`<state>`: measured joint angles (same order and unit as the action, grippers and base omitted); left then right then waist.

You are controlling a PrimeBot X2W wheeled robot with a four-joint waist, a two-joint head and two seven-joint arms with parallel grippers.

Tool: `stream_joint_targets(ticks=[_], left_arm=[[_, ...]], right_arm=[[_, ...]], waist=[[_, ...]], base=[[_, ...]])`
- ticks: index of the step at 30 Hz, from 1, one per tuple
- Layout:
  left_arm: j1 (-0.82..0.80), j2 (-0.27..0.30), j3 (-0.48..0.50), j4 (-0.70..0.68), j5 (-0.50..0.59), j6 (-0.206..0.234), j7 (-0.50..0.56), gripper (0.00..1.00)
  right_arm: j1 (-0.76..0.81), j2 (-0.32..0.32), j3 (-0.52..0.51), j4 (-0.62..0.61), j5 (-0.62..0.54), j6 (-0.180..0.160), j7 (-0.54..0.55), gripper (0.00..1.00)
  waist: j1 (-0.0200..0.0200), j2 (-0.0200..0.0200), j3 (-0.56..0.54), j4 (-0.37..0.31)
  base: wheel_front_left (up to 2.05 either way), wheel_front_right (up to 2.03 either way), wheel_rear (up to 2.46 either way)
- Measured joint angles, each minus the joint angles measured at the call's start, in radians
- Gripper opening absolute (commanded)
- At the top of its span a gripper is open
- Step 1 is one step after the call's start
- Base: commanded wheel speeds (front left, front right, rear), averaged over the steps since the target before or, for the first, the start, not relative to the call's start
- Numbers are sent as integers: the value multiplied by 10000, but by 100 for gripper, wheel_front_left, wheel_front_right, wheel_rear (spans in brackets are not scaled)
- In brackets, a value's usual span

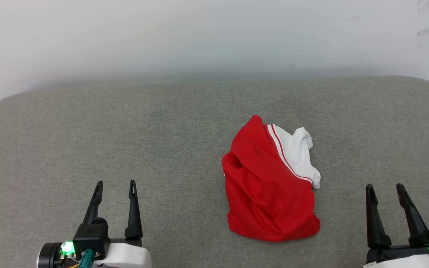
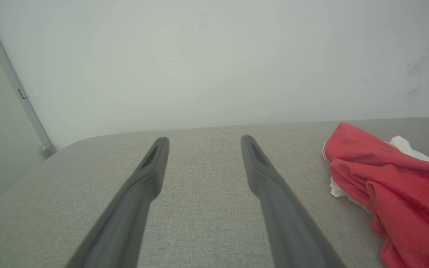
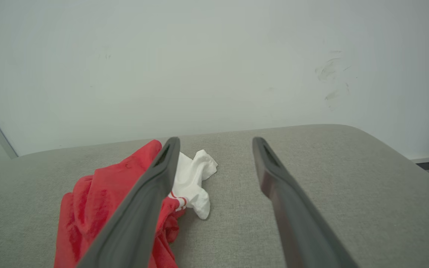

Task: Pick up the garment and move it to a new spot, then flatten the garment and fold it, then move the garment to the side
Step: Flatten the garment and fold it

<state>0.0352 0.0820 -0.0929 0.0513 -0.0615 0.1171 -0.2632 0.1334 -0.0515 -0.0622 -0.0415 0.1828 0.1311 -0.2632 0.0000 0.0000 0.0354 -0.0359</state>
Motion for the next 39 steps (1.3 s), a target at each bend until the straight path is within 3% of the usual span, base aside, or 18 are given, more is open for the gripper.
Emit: stream_joint_targets(ticks=[7,15,18,21,26,32,35,39], left_arm=[[6,-86,173,27,84,-119,0,100],[-134,-199,255,8,150,-207,0,100],[-296,-215,270,-10,150,-282,0,100],[-411,-240,297,-15,150,-293,0,100],[-564,-259,347,-86,153,-309,0,100],[-929,-286,297,-144,171,-380,0,100],[-1174,-293,205,-198,142,-385,0,100],[-1499,-299,75,-305,109,-384,0,100]], right_arm=[[-224,-2,-207,-58,-132,-2,0,100],[-2741,-31,-75,-376,-1373,0,0,100],[-4126,-554,203,75,-1538,0,-4,100],[-5311,-1358,947,1503,-1089,0,119,100],[-7800,-3195,3419,2752,-213,8,2924,100],[-9973,-5292,7239,3271,2999,6,7193,100],[-10870,-6002,8516,3189,4652,6,9051,100],[-11644,-6500,9718,3526,5793,4,11037,100]], waist=[[0,0,37,1],[0,0,343,44],[0,0,564,99],[1,0,797,159],[1,0,1218,236],[1,0,1757,405],[2,0,2071,511],[2,1,2564,687]], base=[[0,0,0],[0,0,0],[0,0,0],[0,0,0],[0,0,0],[0,0,0],[0,0,0],[0,0,0]])
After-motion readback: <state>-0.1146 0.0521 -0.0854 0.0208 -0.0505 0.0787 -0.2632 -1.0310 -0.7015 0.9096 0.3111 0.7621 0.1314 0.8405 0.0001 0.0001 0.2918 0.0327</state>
